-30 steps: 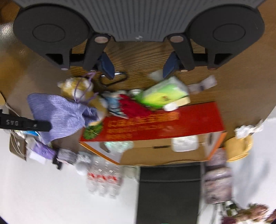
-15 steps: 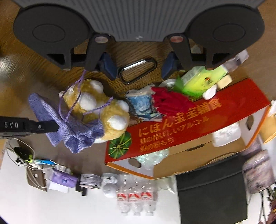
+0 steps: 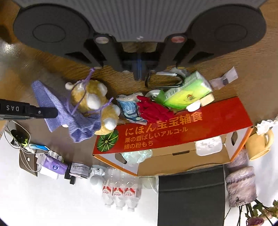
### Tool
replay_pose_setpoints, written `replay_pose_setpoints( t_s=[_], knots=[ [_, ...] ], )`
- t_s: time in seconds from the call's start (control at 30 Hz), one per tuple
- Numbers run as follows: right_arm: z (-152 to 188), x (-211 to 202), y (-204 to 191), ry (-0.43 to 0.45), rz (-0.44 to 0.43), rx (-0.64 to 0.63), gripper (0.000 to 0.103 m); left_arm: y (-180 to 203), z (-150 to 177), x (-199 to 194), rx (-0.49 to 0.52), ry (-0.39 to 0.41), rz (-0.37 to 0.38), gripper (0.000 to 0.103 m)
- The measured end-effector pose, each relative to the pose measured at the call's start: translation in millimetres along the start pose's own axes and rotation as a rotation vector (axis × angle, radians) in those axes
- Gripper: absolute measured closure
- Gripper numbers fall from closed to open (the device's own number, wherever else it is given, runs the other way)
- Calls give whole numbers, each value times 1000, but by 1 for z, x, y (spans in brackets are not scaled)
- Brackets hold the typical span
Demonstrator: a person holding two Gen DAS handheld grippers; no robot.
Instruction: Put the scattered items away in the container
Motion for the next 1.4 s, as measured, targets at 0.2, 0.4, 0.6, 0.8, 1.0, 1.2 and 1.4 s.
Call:
replay_pose_setpoints(
  t_s=[0.2,0.4,0.6,0.8,1.0,1.2,1.4],
  knots=[
    [2,-4,-6,-1,-8,-9,101,-8,9,-11,-54,2,-52,90],
    [3,-4,-6,-6,-5,-11,101,-10,1,-7,-26,17,-78,55],
    [3,-1,-4,-17,-11,-4,101,-11,-2,18,32,-25,-44,74],
    [3,2,-5,-18,-14,-3,101,-8,7,7,28,-16,-52,78],
    [1,-4,-11,-1,-24,-17,101,-7,8,-8,9,20,-54,98],
    [2,-4,-11,-10,-20,-12,101,-16,17,-10,-42,6,-90,83],
    [5,-3,-12,-18,-24,-13,100,-14,21,-6,-42,-21,-81,60]
  ],
)
Point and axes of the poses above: each gripper's, at about its wrist camera, not at the fingertips, and x roughly the way its jaws point, y to its right, z to its underside, the point moved 4 cm from there along x, roughly the way its jaws point, and after that the axes turned 11 degrees about x, right-handed, at the moved point
